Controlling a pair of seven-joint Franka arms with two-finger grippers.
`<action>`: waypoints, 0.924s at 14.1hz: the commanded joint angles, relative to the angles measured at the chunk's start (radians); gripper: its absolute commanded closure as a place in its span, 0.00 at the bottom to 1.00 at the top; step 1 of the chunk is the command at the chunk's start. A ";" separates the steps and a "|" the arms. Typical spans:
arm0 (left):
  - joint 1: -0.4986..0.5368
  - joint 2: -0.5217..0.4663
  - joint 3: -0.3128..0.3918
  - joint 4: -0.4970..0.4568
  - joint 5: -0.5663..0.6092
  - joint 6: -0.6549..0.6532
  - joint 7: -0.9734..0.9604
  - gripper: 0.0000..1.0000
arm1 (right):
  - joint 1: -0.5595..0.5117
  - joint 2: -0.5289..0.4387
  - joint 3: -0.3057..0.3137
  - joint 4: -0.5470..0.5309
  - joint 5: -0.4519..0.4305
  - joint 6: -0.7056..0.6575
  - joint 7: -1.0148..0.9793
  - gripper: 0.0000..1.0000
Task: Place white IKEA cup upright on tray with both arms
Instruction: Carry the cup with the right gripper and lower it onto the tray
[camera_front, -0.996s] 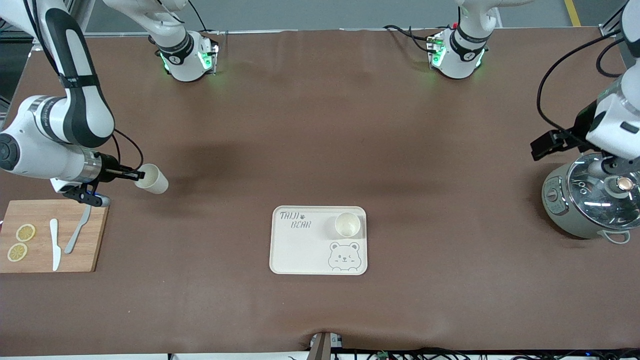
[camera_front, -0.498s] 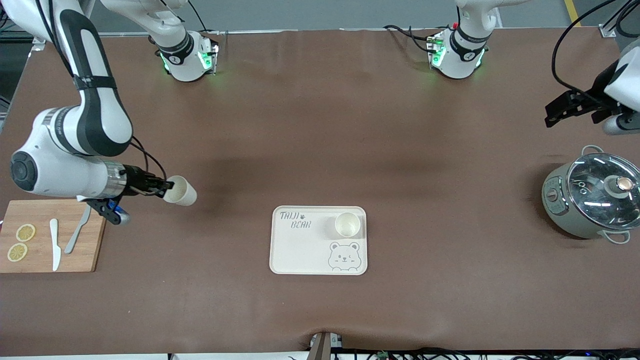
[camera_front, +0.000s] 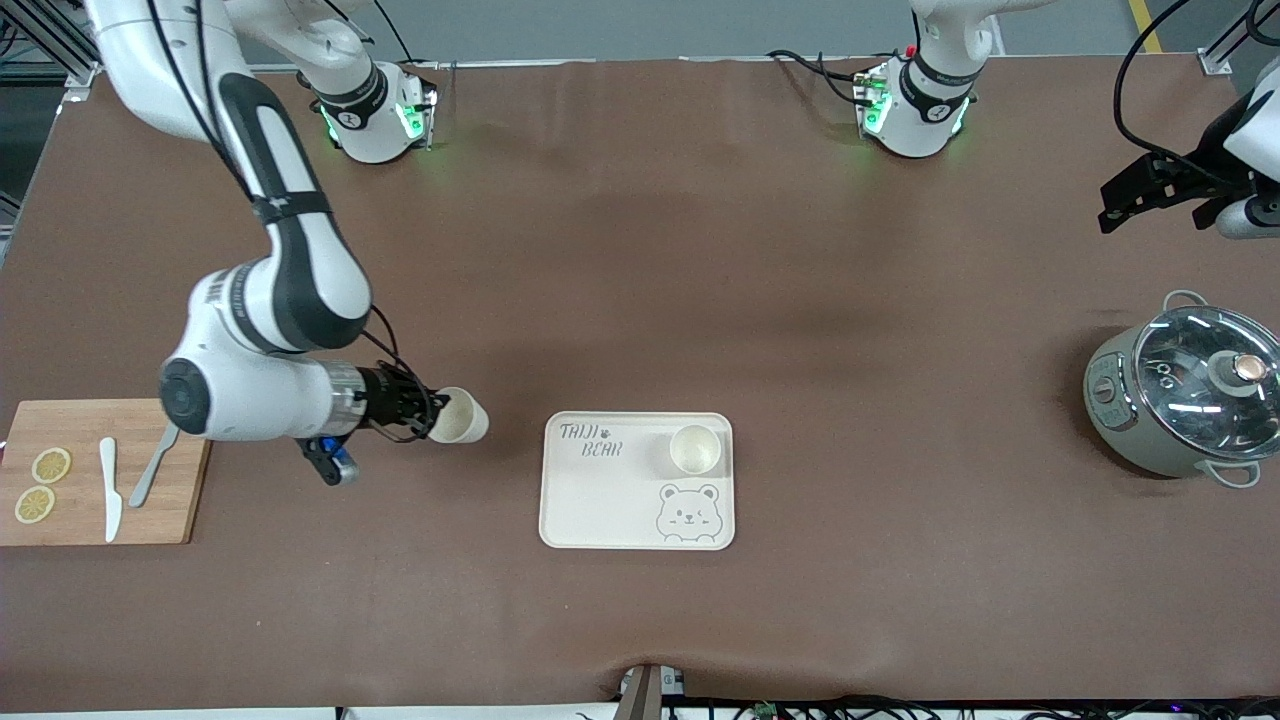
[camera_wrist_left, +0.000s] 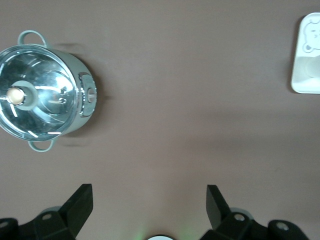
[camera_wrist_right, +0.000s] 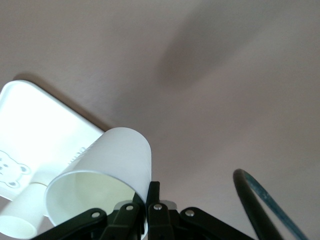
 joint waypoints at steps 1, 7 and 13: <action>-0.001 -0.035 -0.009 -0.026 -0.032 0.010 -0.031 0.00 | 0.090 0.095 -0.010 0.095 0.038 0.081 0.117 1.00; -0.004 -0.020 -0.039 -0.017 -0.034 0.011 -0.077 0.00 | 0.195 0.181 -0.009 0.109 0.039 0.287 0.237 1.00; 0.000 -0.012 -0.042 -0.015 -0.028 0.003 -0.085 0.00 | 0.229 0.232 -0.009 0.109 0.038 0.336 0.259 1.00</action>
